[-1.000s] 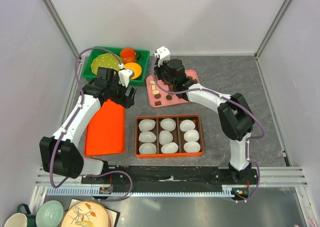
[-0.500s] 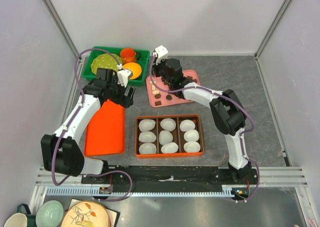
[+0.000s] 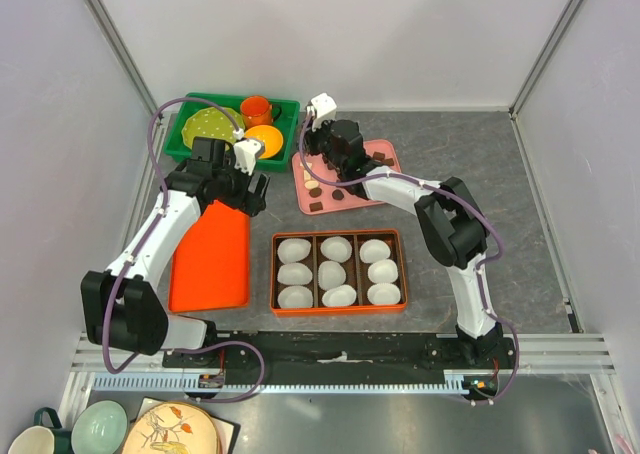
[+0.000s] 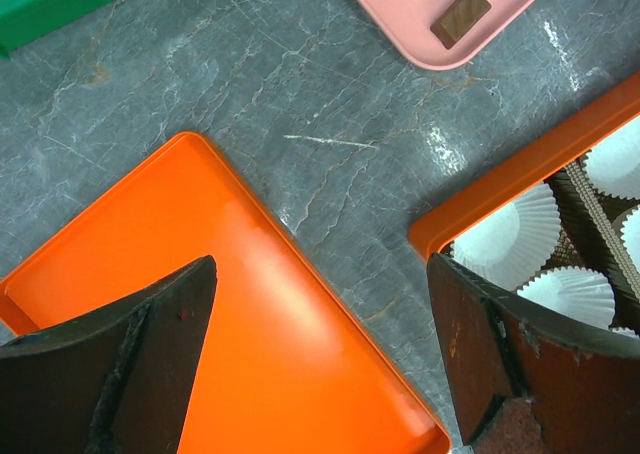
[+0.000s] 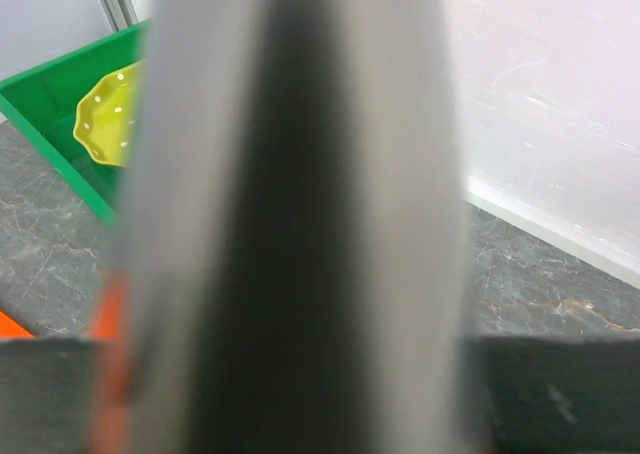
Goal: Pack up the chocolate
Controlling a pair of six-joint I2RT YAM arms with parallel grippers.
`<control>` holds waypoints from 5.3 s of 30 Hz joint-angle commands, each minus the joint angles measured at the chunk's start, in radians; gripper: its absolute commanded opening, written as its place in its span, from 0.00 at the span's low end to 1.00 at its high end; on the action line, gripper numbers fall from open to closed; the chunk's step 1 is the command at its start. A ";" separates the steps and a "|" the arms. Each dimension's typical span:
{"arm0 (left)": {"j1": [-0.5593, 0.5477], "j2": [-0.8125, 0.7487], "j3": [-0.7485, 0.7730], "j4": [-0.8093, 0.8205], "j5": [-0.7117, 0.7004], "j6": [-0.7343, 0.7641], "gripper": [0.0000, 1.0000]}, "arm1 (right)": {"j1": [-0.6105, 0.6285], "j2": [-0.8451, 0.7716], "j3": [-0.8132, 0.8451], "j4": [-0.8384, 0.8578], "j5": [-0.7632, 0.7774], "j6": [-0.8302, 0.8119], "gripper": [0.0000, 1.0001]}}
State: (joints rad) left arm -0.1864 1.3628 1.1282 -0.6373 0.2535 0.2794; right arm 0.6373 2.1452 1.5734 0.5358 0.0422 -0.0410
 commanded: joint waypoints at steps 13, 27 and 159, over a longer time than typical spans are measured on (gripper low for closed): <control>0.005 -0.048 -0.007 0.042 -0.028 0.012 0.93 | -0.008 0.048 0.014 0.115 -0.019 0.006 0.51; 0.005 -0.048 -0.011 0.047 -0.023 0.021 0.93 | -0.025 0.053 -0.033 0.102 -0.024 0.000 0.51; 0.018 -0.143 -0.059 -0.071 -0.151 0.007 0.93 | 0.039 -0.532 -0.451 0.085 0.067 -0.043 0.28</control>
State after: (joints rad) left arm -0.1741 1.2255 1.0405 -0.7097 0.1066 0.2722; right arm 0.7151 1.5402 1.0618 0.5793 0.0841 -0.0536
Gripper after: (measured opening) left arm 0.929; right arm 0.300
